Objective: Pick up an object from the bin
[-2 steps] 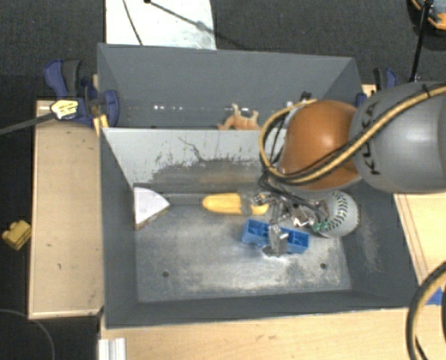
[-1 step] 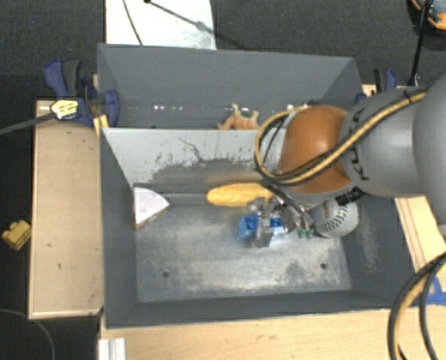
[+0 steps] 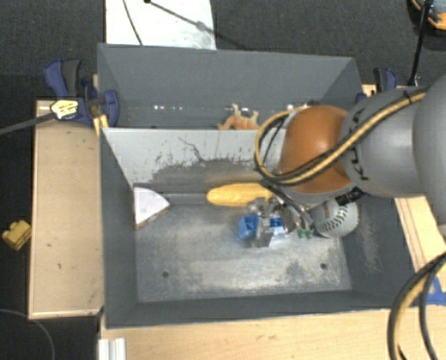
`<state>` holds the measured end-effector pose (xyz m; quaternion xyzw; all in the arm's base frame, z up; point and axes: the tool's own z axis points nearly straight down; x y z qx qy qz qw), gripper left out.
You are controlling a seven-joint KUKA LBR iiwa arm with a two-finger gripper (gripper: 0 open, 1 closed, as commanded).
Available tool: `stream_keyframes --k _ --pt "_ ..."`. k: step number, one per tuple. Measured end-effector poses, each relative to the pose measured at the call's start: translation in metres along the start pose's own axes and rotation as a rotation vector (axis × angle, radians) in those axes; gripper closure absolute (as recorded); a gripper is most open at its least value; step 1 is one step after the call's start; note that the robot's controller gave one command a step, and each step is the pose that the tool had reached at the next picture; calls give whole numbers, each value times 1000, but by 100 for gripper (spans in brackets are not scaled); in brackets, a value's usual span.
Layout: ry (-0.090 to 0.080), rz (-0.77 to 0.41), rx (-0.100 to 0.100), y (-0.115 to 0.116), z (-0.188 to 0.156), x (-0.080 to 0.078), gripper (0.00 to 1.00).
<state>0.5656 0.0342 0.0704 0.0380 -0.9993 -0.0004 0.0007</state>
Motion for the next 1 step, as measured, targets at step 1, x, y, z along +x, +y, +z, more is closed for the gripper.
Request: stream_keyframes --k 1 --pt "-4 24 0 -16 -97 24 100"
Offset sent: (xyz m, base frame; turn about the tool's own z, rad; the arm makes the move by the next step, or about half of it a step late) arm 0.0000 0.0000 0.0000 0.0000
